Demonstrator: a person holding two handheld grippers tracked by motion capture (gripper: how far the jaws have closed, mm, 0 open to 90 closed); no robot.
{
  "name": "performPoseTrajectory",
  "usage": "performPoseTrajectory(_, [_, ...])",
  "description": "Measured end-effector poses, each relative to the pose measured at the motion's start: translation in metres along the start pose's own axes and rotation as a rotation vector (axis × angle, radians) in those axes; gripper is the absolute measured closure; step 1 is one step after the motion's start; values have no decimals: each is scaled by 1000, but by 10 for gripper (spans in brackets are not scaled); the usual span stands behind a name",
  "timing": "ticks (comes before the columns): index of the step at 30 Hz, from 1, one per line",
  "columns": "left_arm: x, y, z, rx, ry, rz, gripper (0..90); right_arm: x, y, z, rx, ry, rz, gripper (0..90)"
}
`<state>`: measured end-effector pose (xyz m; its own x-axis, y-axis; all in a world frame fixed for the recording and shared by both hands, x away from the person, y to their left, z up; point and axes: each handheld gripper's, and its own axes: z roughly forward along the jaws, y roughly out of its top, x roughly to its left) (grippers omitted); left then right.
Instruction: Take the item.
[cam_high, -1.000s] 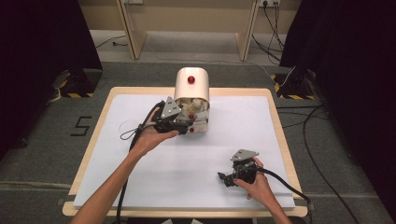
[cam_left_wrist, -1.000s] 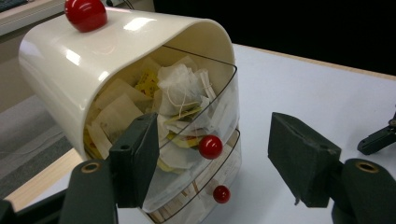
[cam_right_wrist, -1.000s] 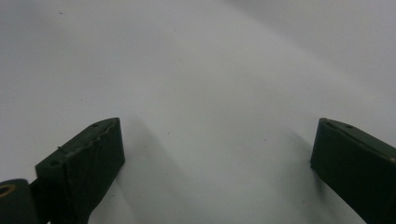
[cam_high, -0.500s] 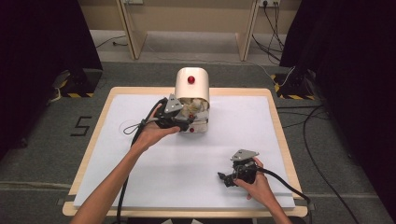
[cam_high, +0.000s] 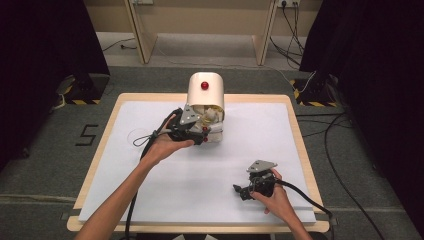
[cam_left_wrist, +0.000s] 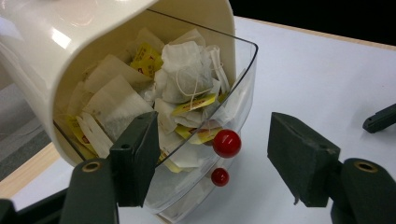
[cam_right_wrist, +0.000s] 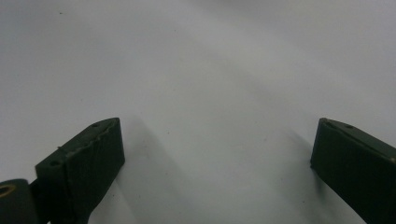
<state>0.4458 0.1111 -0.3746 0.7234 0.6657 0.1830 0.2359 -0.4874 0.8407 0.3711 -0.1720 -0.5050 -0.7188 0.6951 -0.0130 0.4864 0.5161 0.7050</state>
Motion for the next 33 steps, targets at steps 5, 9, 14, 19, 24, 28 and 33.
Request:
performPoseTrajectory(5, [-6,-2,-3,-4,4,10,351,0,0,0,-1,0,-1,33])
performPoseTrajectory(9, [-11,-6,-7,-11,5,22,361,0,0,0,-1,-1,-2,33])
performPoseTrajectory(14, [-16,-10,-12,-17,2,28,373,0,0,0,0,0,1,33])
performPoseTrajectory(19, [-20,-14,-16,-32,-7,9,374,0,0,0,0,-1,1,33])
performPoseTrajectory(24, [-25,-15,-18,-32,7,28,374,0,0,0,0,-1,1,33])
performPoseTrajectory(28, [-29,-15,-23,-38,9,40,375,0,0,0,0,-1,1,33])
performPoseTrajectory(33, [-30,-16,-28,-37,0,43,379,0,0,0,0,-1,1,33])
